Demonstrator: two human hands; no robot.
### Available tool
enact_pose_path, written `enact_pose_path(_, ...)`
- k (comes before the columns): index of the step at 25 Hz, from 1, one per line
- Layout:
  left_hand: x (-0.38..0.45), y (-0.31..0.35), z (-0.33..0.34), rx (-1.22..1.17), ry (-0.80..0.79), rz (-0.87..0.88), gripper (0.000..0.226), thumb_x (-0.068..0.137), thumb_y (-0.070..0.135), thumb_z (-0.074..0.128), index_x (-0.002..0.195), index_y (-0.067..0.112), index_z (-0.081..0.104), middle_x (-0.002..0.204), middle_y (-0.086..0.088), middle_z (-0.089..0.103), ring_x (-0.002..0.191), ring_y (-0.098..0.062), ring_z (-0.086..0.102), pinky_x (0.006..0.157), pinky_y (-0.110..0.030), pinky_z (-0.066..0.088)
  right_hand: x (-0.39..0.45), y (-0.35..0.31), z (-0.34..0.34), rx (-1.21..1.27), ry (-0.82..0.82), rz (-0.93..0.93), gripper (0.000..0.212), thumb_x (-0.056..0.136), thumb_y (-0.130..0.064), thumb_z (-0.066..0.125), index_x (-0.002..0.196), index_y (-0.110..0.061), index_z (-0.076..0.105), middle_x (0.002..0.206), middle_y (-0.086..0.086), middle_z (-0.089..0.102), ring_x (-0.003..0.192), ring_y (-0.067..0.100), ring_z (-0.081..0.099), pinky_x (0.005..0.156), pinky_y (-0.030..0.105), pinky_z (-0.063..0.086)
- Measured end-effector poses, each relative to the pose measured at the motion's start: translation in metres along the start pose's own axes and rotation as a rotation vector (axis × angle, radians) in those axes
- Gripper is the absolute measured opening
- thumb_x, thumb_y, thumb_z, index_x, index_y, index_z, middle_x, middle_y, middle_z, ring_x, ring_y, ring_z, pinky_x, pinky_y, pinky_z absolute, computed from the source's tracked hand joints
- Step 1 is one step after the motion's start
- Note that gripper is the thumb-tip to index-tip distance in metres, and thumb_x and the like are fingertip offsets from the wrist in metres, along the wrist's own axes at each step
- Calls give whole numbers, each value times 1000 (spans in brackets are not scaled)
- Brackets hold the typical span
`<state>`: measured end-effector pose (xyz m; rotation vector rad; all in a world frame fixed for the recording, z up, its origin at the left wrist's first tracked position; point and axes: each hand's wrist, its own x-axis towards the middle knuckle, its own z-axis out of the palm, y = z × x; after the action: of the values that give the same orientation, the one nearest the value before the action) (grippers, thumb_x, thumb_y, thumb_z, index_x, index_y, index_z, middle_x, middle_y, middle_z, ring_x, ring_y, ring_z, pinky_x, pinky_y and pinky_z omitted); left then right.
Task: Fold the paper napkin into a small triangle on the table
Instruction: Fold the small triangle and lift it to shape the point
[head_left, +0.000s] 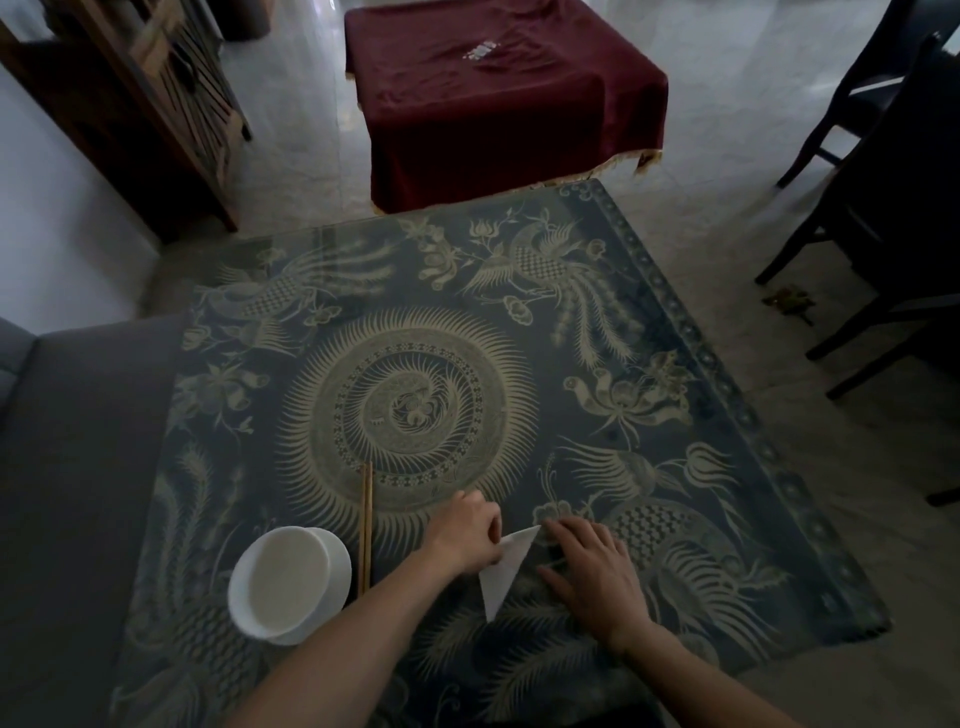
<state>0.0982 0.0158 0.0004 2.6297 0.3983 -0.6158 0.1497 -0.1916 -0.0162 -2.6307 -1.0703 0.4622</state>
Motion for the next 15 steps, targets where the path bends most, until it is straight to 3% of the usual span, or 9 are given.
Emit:
enact_pose_path(3, -7, -5, 1, -118, -14, -58, 15, 77, 27, 72, 78, 27, 57, 90, 4, 65, 89, -17, 60, 73, -34, 50, 12, -20, 1, 347, -17, 102, 68, 86, -35, 71, 145, -22, 41, 134, -5, 46, 111, 9, 52, 90, 29, 49)
enact_pose_path(5, -10, -8, 1, -212, -41, -106, 21, 76, 23, 75, 81, 31, 56, 87, 8, 64, 84, -14, 61, 72, -33, 52, 21, -26, 1, 508, -67, 195, 75, 83, -24, 75, 147, -20, 37, 129, -5, 46, 109, 7, 52, 92, 27, 49)
enact_pose_path(10, -10, -13, 4, -371, -114, -107, 26, 78, 21, 76, 103, 22, 70, 90, 8, 66, 85, -9, 63, 78, -26, 53, 30, -26, 3, 496, -109, 204, 74, 75, -23, 79, 140, -26, 44, 117, -9, 46, 101, 0, 47, 87, 21, 45)
enact_pose_path(15, -11, -22, 1, -466, -188, -121, 15, 81, 21, 76, 96, 23, 74, 86, 11, 67, 84, -6, 63, 75, -21, 49, 36, -23, 4, 477, -143, 226, 55, 67, -29, 85, 114, -28, 56, 105, -11, 45, 92, 3, 50, 79, 19, 44)
